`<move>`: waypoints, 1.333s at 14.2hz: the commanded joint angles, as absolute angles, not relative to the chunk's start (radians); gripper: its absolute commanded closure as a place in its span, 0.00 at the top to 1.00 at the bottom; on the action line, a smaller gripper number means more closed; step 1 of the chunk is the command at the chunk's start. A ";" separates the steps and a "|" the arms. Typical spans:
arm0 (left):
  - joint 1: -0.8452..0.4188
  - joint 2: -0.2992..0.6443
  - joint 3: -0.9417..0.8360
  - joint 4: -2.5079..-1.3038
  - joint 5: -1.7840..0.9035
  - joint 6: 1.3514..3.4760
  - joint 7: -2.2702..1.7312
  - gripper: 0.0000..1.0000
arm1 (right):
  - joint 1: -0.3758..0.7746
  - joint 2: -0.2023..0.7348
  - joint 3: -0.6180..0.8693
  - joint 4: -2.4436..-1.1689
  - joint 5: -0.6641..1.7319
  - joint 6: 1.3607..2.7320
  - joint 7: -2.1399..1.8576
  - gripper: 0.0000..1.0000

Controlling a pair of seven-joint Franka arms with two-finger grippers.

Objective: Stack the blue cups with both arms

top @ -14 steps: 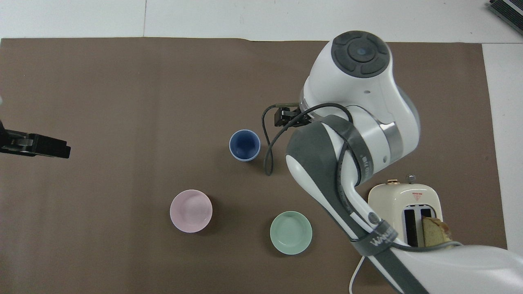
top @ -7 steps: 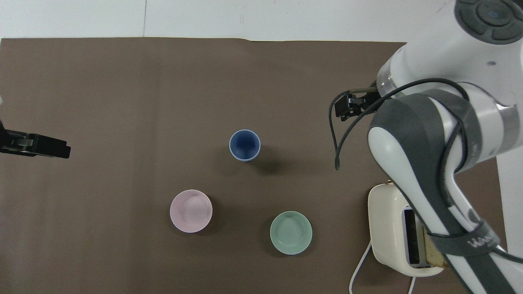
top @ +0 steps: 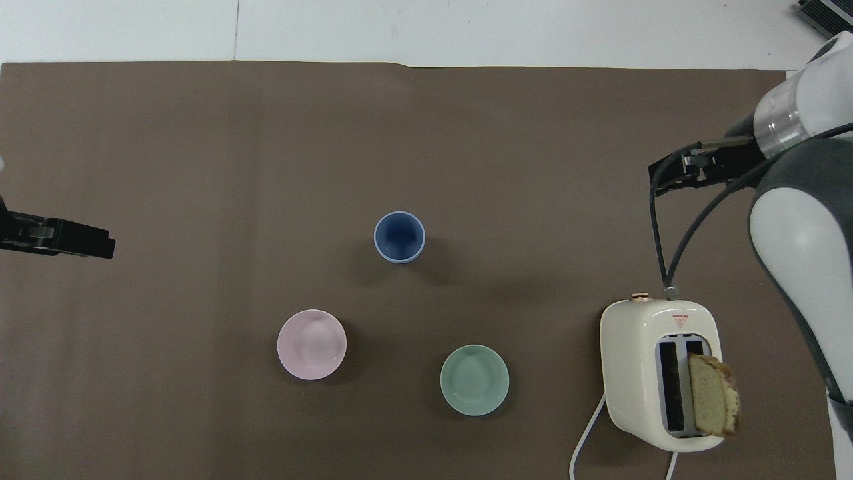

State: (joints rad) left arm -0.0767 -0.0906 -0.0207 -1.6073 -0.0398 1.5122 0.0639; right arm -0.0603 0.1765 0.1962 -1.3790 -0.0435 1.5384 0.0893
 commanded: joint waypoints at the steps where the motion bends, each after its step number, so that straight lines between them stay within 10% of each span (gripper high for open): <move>1: -0.069 -0.100 -0.025 -1.606 -0.023 1.494 0.071 1.00 | -0.092 0.132 0.206 -1.410 -0.061 1.536 0.051 1.00; 19: -0.069 -0.100 -0.025 -1.608 -0.023 1.494 0.071 1.00 | -0.160 0.094 0.207 -1.410 -0.040 1.528 0.075 1.00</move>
